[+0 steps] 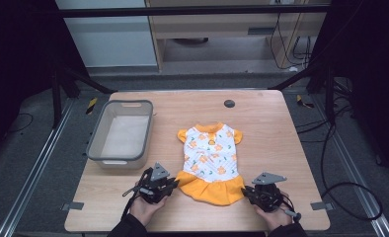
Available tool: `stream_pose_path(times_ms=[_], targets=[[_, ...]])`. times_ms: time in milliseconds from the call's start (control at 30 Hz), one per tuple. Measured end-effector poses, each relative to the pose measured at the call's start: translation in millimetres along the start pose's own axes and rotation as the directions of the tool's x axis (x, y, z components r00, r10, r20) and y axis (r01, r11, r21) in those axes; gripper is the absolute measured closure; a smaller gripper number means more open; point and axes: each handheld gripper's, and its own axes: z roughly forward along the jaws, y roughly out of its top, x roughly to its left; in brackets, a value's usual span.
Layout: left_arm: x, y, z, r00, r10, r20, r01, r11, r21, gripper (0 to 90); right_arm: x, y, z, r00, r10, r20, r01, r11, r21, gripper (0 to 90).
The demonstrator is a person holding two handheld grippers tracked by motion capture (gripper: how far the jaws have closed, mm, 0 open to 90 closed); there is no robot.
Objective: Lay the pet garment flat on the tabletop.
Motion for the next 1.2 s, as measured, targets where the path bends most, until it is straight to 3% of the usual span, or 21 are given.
stream_pose_path(times_ms=[100,233,333,433,467,500,533,567,667,800,967,1000,1100,1200], targets=[[4.1,2.1,-4.0,0.9999,-0.016,-0.004,0.015,0.9997,-0.019,82.7,-4.5,0.7,-2.1,0.9999,0.013,0.005,-0.013,1.000,-0.003,83.8],[12.5,2.0,1.7,0.9989,-0.041,-0.023,0.041,0.9992,0.001,82.2,-11.6,1.1,-0.1,0.9994,0.026,0.022,-0.026,1.000,-0.004,83.3],[14.4,-0.6,14.6,0.9981,-0.011,-0.061,0.015,0.9976,0.067,81.3,-11.2,2.9,3.2,0.9992,0.008,0.039,-0.008,1.000,-0.001,81.3],[13.0,-2.1,17.0,0.9970,0.006,-0.078,0.000,0.9966,0.082,76.4,-9.1,4.7,2.2,0.9982,-0.014,0.058,0.015,1.000,-0.018,77.6],[11.0,-0.9,11.5,0.9956,0.011,-0.093,-0.006,0.9985,0.054,68.8,-8.9,4.9,-1.6,0.9982,-0.007,0.060,0.010,0.999,-0.049,74.7],[11.0,-0.9,11.5,0.9956,0.011,-0.093,-0.006,0.9985,0.054,65.0,-9.0,4.9,-4.3,0.9981,-0.008,0.060,0.012,0.998,-0.068,74.0],[8.4,2.3,2.4,0.9950,0.011,-0.100,-0.011,0.9999,0.006,62.1,-8.8,4.8,-7.1,0.9982,-0.007,0.060,0.012,0.996,-0.089,73.9],[8.4,2.3,2.4,0.9950,0.011,-0.100,-0.011,0.9999,0.006,60.4,-8.8,4.8,-7.1,0.9982,-0.007,0.060,0.012,0.996,-0.089,73.9],[1.9,17.0,-13.5,0.9958,0.032,-0.086,-0.039,0.9958,-0.082,59.3,-9.5,8.8,-14.8,0.9996,0.001,0.030,0.005,0.983,-0.181,78.1],[-2.2,27.4,-10.2,0.9978,0.037,-0.054,-0.043,0.9938,-0.103,66.2,-11.5,17.6,-8.7,0.9999,0.010,-0.002,-0.010,0.977,-0.215,83.3],[-5.4,32.5,25.3,0.9991,0.040,-0.017,-0.040,0.9989,-0.024,74.6,-12.2,26.3,10.7,0.9994,0.008,-0.035,-0.014,0.981,-0.193,86.9],[-5.4,31.8,39.0,0.9984,0.052,-0.021,-0.052,0.9986,0.014,76.5,-11.3,28.7,19.8,0.9986,0.004,-0.052,-0.013,0.985,-0.174,87.6],[-4.7,28.0,47.1,0.9977,0.063,-0.025,-0.062,0.9969,0.048,77.1,-8.9,30.3,26.2,0.9983,-0.012,-0.058,0.003,0.988,-0.156,87.6],[-0.4,19.2,52.2,0.9988,0.045,-0.021,-0.043,0.9958,0.081,76.8,-5.7,29.9,33.5,0.9977,-0.034,-0.059,0.027,0.993,-0.118,86.9]])
